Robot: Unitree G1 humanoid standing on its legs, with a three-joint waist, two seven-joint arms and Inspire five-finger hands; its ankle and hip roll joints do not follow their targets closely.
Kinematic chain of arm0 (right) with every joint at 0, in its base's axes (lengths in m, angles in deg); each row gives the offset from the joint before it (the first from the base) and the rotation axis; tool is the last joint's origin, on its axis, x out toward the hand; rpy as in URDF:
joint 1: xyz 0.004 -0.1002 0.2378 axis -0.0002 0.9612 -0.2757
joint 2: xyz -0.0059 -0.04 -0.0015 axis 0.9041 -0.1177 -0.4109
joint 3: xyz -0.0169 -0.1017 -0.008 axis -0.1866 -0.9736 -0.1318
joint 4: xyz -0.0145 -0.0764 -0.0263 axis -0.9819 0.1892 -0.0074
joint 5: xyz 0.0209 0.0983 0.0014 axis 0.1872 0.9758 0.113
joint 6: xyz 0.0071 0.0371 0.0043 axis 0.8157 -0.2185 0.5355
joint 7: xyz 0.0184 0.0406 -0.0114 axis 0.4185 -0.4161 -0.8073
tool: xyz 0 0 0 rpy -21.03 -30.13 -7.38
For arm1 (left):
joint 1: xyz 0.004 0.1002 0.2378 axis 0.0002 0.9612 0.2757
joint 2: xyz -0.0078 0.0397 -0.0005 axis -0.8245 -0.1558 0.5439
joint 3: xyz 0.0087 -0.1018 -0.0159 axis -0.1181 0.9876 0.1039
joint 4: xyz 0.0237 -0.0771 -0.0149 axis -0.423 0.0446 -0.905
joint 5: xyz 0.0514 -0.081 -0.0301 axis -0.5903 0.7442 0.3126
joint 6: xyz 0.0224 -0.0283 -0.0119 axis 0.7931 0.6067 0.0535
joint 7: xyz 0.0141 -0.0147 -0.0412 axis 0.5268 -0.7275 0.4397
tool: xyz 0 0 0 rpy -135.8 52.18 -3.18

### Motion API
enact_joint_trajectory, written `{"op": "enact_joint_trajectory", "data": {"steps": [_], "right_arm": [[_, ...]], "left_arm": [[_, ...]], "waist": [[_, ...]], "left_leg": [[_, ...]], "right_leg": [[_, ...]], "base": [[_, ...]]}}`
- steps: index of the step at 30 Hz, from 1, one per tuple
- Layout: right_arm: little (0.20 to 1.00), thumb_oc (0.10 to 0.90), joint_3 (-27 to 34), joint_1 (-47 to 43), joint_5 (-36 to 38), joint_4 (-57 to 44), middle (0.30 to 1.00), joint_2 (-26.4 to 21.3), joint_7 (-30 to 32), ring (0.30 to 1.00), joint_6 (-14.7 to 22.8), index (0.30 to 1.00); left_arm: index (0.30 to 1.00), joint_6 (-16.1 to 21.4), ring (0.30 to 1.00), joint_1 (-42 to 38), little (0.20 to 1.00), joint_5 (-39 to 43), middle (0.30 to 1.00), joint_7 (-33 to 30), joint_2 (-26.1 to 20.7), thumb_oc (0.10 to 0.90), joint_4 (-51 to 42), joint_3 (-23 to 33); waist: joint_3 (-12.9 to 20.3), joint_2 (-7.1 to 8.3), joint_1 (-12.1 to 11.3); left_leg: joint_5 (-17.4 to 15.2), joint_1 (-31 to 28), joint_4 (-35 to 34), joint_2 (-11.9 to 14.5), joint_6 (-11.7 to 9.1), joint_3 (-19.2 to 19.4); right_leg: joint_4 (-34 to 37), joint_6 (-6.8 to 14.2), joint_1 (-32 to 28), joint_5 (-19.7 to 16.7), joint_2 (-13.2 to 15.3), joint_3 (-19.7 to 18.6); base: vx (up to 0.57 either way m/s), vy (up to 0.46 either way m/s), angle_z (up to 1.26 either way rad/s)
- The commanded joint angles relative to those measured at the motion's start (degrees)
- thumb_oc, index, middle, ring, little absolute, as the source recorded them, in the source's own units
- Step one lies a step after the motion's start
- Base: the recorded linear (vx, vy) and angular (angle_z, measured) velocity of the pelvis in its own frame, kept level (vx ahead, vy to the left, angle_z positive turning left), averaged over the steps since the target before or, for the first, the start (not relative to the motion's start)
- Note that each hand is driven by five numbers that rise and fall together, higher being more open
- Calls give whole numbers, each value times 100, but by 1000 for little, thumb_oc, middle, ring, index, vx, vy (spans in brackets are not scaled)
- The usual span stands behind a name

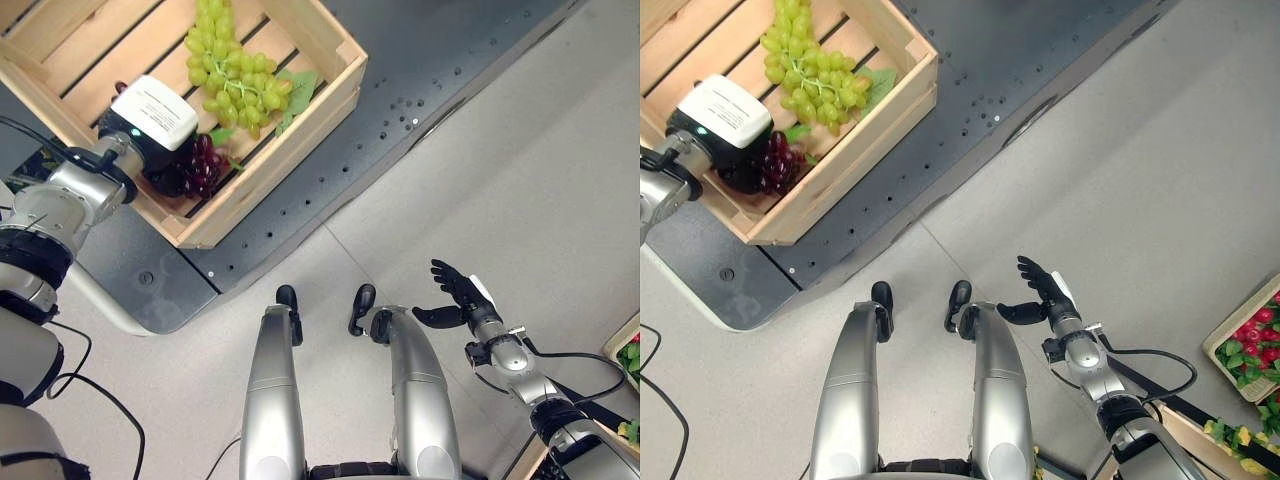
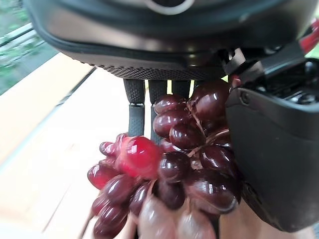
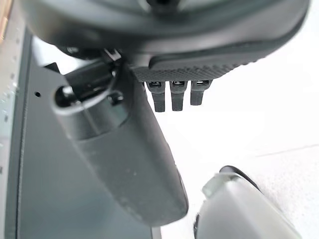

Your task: Pick up the fruits from the basket on one side to the basket on the other side

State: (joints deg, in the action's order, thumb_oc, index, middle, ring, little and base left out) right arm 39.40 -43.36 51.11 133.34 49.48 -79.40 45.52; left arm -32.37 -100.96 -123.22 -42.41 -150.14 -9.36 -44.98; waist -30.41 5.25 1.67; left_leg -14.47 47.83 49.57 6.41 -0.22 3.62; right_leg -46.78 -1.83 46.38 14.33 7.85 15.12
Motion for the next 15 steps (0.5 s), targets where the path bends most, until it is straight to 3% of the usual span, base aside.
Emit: {"op": "enact_joint_trajectory", "data": {"steps": [1,6,7,10,13,14,15], "right_arm": [[900,800,245,223,171,-155,900,-155,305,900,324,900],[900,800,277,244,178,-145,900,-138,269,900,400,900],[900,800,296,260,184,-274,900,-145,288,900,377,900],[900,800,337,282,215,-405,900,-139,334,900,361,900],[900,800,426,380,221,-691,900,-31,451,900,454,900],[900,800,460,369,166,-780,900,56,659,900,471,900],[900,800,474,360,169,-803,900,71,715,900,497,900]], "left_arm": [[300,331,300,-13,300,665,300,-347,-457,400,-245,178],[300,59,300,316,300,1976,300,-415,-451,400,-283,465],[300,7,300,588,300,2501,300,-605,-406,400,-224,785],[300,46,300,829,300,2963,300,-811,-350,400,-142,1112],[300,117,300,1396,300,4183,300,-1081,-130,400,-142,2007],[300,270,300,1675,300,4739,300,-1112,97,400,-110,2574],[300,327,300,1759,300,4812,300,-1105,181,400,-100,2745]], "waist": [[62,-69,-88],[62,-132,-107],[62,-158,-125],[62,-193,-138],[63,-256,-188],[82,-297,-226],[103,-307,-233]], "left_leg": [[241,-813,-1147,-158,269,460],[257,-1270,-1322,-190,282,462],[263,-1515,-1393,-202,284,468],[264,-1767,-1468,-237,290,464],[176,-2349,-1636,-316,278,448],[192,-2581,-1752,-358,294,453],[196,-2637,-1784,-367,299,453]], "right_leg": [[415,329,-765,-256,150,-86],[610,361,-1151,-296,149,-165],[714,360,-1393,-294,146,-195],[790,358,-1627,-284,141,-233],[912,436,-2130,-251,168,-301],[1005,463,-2331,-294,215,-282],[1038,468,-2381,-304,227,-274]], "base": [[0,0,0],[-12,2,-7],[-20,6,-10],[-4,6,-11],[56,-3,-7],[67,-7,-2],[0,0,0]]}}
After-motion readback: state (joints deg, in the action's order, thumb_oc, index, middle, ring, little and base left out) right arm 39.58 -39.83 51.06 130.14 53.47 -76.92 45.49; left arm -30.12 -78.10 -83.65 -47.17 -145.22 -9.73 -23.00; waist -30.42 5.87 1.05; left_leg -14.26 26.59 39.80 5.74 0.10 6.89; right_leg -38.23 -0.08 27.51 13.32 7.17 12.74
